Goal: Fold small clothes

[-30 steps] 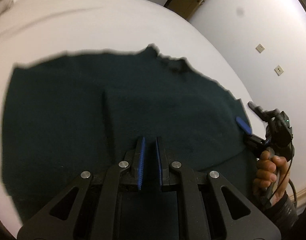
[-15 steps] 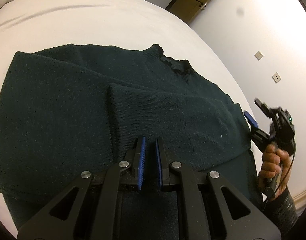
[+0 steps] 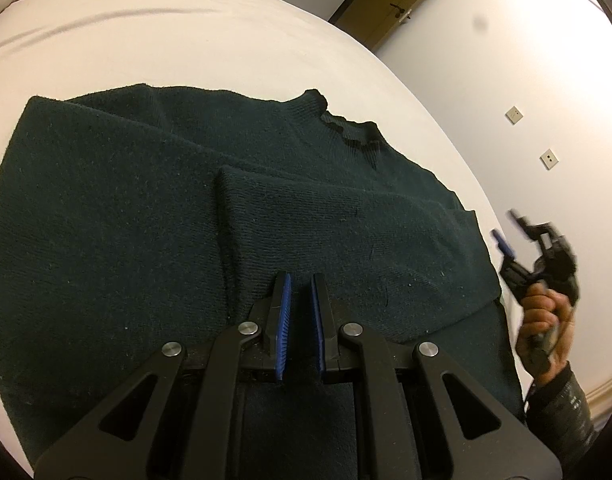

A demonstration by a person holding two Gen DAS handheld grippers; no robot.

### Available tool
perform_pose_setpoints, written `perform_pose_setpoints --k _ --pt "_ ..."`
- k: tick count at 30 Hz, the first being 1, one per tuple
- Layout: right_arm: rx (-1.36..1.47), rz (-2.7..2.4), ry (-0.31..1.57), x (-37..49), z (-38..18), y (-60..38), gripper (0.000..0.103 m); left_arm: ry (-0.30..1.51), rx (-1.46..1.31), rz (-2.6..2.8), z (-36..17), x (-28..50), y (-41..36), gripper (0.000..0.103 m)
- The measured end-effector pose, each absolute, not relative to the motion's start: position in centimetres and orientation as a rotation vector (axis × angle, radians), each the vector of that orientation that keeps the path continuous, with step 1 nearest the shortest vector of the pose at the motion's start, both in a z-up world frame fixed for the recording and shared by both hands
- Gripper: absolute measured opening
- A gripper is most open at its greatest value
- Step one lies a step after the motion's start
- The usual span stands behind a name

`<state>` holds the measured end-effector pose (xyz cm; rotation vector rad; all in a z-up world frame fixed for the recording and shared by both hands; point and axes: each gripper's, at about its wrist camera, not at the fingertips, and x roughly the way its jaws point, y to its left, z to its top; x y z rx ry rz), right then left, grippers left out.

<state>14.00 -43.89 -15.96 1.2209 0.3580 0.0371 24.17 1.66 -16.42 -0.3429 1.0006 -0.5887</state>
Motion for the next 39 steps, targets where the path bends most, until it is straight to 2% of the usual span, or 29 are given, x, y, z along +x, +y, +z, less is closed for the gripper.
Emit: perform_pose_setpoints --k 3,5,7,8,9,11,13,14,15,18,20,21,22,24,30,33,39 --pt "1.192 0.140 0.387 14.7 -15.2 -41.6 0.062 0.996 -0.346 -0.591 -16.4 24.0 1.9 0.010" --pt "1.161 0.158 0.482 15.6 -16.2 -40.0 0.064 0.996 -0.349 -0.592 -16.4 23.9 2.0 0.010" --pt "1.116 0.110 0.535 15.6 -17.4 -39.8 0.057 0.995 -0.354 -0.593 -16.4 23.9 2.1 0.010" --pt "1.122 0.093 0.530 15.2 -17.9 -40.3 0.043 0.994 -0.359 -0.594 -16.4 23.8 2.3 0.010" --pt "1.147 0.081 0.524 14.8 -18.4 -41.0 0.039 0.994 -0.364 -0.597 -16.4 23.8 2.4 0.010" --pt "1.242 0.026 0.498 12.5 -19.2 -42.6 0.038 0.993 -0.380 -0.604 -16.1 23.6 2.8 0.010" --pt "1.215 -0.034 0.488 10.2 -18.0 -42.9 0.046 0.984 -0.373 -0.592 -15.3 23.1 3.4 0.010" --pt "1.180 -0.052 0.483 8.9 -17.1 -42.8 0.059 0.969 -0.348 -0.567 -14.6 22.5 3.8 0.010" --pt "1.150 -0.054 0.473 7.7 -16.1 -42.5 0.067 0.950 -0.319 -0.545 -13.9 21.8 4.3 0.010" --pt "1.059 -0.002 0.450 3.1 -13.1 -41.1 0.072 0.901 -0.337 -0.502 -11.3 18.4 6.6 0.012" --pt "0.981 0.000 0.446 0.2 -12.0 -39.6 0.077 0.863 -0.372 -0.502 -9.8 15.4 7.8 0.025" --pt "0.950 0.000 0.449 -1.0 -11.6 -39.0 0.079 0.842 -0.378 -0.498 -8.9 13.4 8.2 0.047" --pt "0.911 0.000 0.464 -2.5 -11.1 -38.1 0.079 0.825 -0.381 -0.493 -8.2 12.0 8.4 0.075" --pt "0.877 0.016 0.480 -4.3 -10.6 -36.5 0.079 0.760 -0.406 -0.479 -6.7 8.3 9.2 0.086" --pt "0.710 0.078 0.519 -9.3 -8.4 -32.8 0.079 0.794 -0.571 -0.439 -6.4 -0.6 11.4 0.089" --pt "0.668 0.123 0.528 -12.0 -7.8 -31.8 0.079 0.856 -0.548 -0.416 -7.6 -4.7 12.0 0.089" --pt "0.674 0.175 0.706 -15.5 -10.5 -32.4 0.079 1.007 -0.575 -0.418 -10.4 -9.8 13.8 0.087"
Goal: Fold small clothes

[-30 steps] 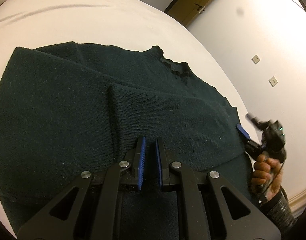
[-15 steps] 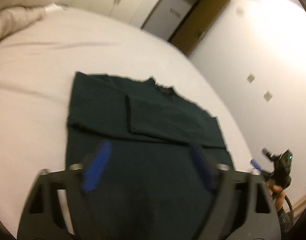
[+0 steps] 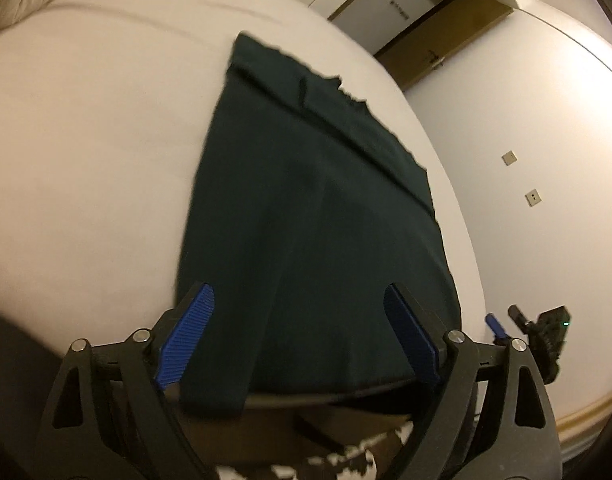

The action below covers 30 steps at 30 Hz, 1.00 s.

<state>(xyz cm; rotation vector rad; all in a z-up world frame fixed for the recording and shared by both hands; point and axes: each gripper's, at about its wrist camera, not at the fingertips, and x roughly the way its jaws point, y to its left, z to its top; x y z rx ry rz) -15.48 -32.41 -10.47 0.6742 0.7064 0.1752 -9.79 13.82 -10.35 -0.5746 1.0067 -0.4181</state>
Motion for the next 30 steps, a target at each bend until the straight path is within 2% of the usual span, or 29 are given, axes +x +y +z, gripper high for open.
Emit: perform_pose_setpoints --k 7,11,17,20,24,30 --pt "0.822 0.146 0.781 -17.4 -14.3 -35.0 0.079 1.043 -0.646 -0.393 -11.1 -11.6 16.7 0.087" --pt "0.840 0.155 0.823 -16.9 -15.6 -34.4 0.075 1.080 -0.654 -0.380 -12.0 -12.1 17.5 0.083" --pt "0.872 0.167 0.861 -16.4 -16.9 -34.2 0.075 1.151 -0.660 -0.375 -13.9 -11.6 17.1 0.082" --pt "0.892 0.179 0.886 -16.2 -17.4 -34.2 0.075 1.178 -0.689 -0.384 -14.9 -11.3 17.0 0.077" --pt "0.913 0.208 0.909 -16.1 -17.7 -34.1 0.074 1.204 -0.741 -0.365 -16.1 -11.2 17.8 0.059" --pt "0.917 0.209 0.946 -16.0 -17.9 -34.2 0.071 1.212 -0.842 -0.395 -17.0 -11.1 19.0 0.057"
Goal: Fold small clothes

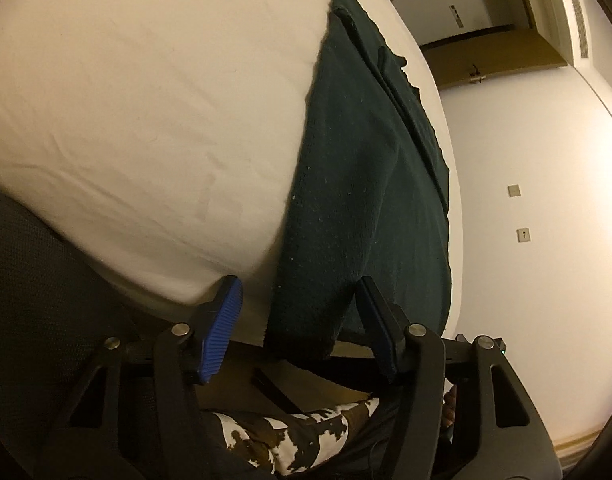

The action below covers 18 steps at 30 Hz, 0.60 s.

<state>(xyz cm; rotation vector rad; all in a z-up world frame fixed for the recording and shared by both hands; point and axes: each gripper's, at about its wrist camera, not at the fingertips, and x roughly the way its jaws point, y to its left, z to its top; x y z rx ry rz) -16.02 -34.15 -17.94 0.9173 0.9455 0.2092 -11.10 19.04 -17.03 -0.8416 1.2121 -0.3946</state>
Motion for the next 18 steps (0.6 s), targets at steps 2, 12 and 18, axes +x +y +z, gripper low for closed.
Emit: perform_pose_setpoints --k 2,12,18 --pt "0.932 0.213 0.946 -16.1 -18.0 -34.3 0.071 1.224 -0.834 -0.406 -17.1 -10.9 18.8 0.057" --pt "0.933 0.222 0.979 -15.8 -18.1 -34.1 0.071 1.266 -0.868 -0.443 -18.0 -10.3 19.1 0.027" --pt "0.912 0.207 1.022 -15.9 -18.1 -34.2 0.070 1.229 -0.910 -0.455 -17.7 -10.1 19.6 0.010"
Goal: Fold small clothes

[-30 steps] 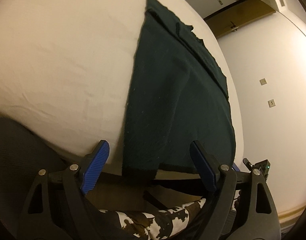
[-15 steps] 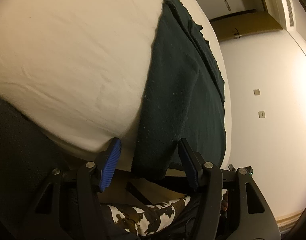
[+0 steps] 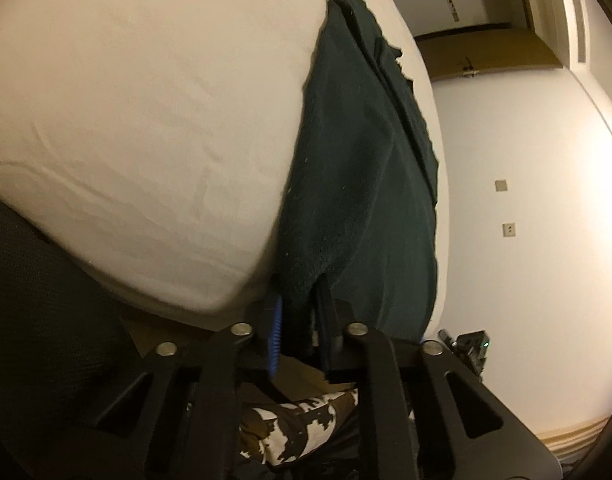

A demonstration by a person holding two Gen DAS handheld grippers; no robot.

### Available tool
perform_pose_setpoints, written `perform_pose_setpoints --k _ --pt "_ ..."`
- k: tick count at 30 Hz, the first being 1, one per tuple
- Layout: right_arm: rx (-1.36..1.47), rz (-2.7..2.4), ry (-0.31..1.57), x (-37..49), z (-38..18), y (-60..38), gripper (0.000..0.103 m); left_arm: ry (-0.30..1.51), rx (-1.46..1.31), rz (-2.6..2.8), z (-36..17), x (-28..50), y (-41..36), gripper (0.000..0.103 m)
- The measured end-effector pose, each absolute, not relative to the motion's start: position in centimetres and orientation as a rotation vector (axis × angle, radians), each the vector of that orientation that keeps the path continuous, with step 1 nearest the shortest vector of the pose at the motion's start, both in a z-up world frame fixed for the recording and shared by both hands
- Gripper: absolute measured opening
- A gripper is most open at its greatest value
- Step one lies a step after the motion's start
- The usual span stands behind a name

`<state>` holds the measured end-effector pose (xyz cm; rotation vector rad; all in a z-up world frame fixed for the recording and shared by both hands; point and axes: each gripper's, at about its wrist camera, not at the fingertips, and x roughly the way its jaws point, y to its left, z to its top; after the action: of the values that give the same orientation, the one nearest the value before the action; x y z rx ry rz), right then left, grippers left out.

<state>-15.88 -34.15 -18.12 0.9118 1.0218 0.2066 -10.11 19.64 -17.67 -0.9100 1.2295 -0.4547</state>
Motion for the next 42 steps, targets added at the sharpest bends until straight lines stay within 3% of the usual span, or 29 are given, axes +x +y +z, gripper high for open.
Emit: perform_pose_setpoints --k 21,22,26,27,30,42 --pt "0.929 0.167 1.121 -15.7 -20.1 -34.8 0.064 1.161 -0.980 -0.416 -17.6 -10.5 22.1 0.007" --pt "0.917 0.172 1.125 -15.6 -20.1 -34.6 0.062 1.161 -0.981 -0.414 -17.6 -10.6 22.2 0.007" --pt "0.883 0.190 1.137 -15.7 -20.3 -34.2 0.020 1.160 -0.983 -0.410 -17.7 -10.6 22.3 0.007" --pt "0.881 0.190 1.129 -15.9 -20.2 -34.2 0.015 1.167 -0.979 -0.412 -17.6 -10.6 22.3 0.007" --pt "0.880 0.203 1.094 -16.1 -19.6 -34.0 0.010 1.164 -0.978 -0.411 -17.5 -10.7 22.3 0.007" --pt "0.995 0.176 0.898 -19.3 -16.2 -37.6 0.008 1.229 -0.941 -0.423 -18.0 -11.4 21.3 0.007"
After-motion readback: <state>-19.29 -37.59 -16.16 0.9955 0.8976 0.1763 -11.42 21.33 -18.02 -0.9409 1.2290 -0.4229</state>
